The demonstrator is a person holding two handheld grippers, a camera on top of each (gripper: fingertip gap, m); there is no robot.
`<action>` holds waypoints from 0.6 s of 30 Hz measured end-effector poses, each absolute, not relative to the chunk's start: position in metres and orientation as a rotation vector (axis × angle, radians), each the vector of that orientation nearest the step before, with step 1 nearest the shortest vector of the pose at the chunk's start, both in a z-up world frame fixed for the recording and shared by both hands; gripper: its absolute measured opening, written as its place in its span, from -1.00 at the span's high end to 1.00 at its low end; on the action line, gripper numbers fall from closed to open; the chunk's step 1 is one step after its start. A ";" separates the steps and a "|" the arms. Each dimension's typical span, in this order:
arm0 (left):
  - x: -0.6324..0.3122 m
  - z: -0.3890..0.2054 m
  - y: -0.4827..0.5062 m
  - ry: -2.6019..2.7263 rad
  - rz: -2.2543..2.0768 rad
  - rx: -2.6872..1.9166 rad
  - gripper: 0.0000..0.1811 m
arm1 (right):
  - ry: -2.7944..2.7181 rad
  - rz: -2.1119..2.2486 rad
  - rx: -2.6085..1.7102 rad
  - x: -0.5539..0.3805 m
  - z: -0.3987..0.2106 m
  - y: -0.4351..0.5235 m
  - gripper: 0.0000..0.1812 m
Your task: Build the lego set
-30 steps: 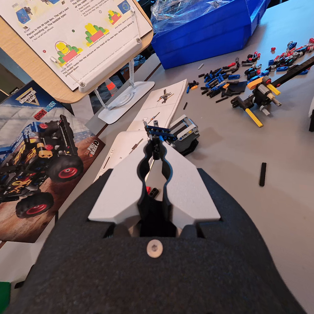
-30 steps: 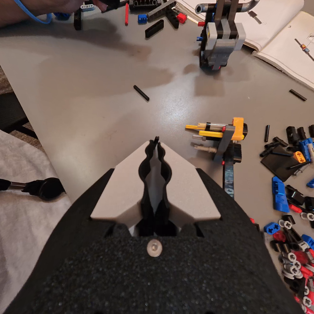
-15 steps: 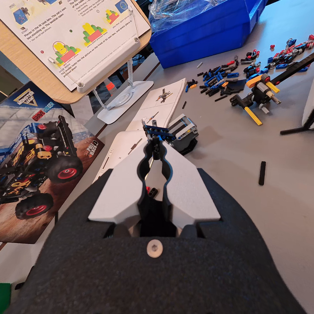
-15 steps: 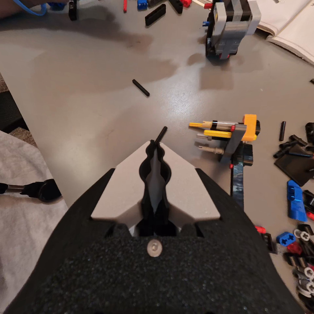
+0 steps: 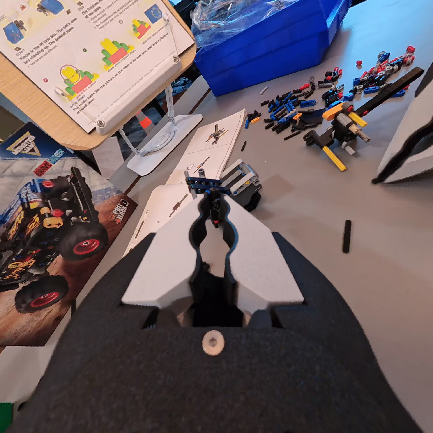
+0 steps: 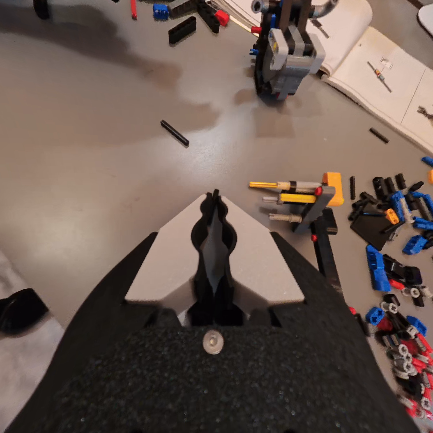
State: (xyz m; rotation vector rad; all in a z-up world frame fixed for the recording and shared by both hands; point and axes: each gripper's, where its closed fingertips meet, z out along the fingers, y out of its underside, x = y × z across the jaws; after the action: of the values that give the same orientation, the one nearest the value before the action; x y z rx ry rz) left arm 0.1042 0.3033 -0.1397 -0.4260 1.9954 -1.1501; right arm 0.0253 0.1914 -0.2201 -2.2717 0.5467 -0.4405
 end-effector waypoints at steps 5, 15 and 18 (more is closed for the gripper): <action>0.086 -0.146 0.283 2.026 -1.107 -0.233 0.94 | 0.476 -0.363 -2.287 0.026 -0.220 0.199 0.97; 0.054 -0.176 0.249 1.956 -0.780 0.223 0.94 | 0.454 0.034 -1.977 0.021 -0.174 0.233 0.98; 0.050 -0.182 0.245 1.950 -0.752 0.280 0.94 | 0.457 0.074 -1.960 0.023 -0.174 0.239 0.99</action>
State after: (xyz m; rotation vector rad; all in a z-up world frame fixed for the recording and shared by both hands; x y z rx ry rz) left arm 0.0500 0.2448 -0.1821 0.2804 1.9496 -0.7519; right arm 0.0232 0.2394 -0.1740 -1.9599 0.4569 0.0738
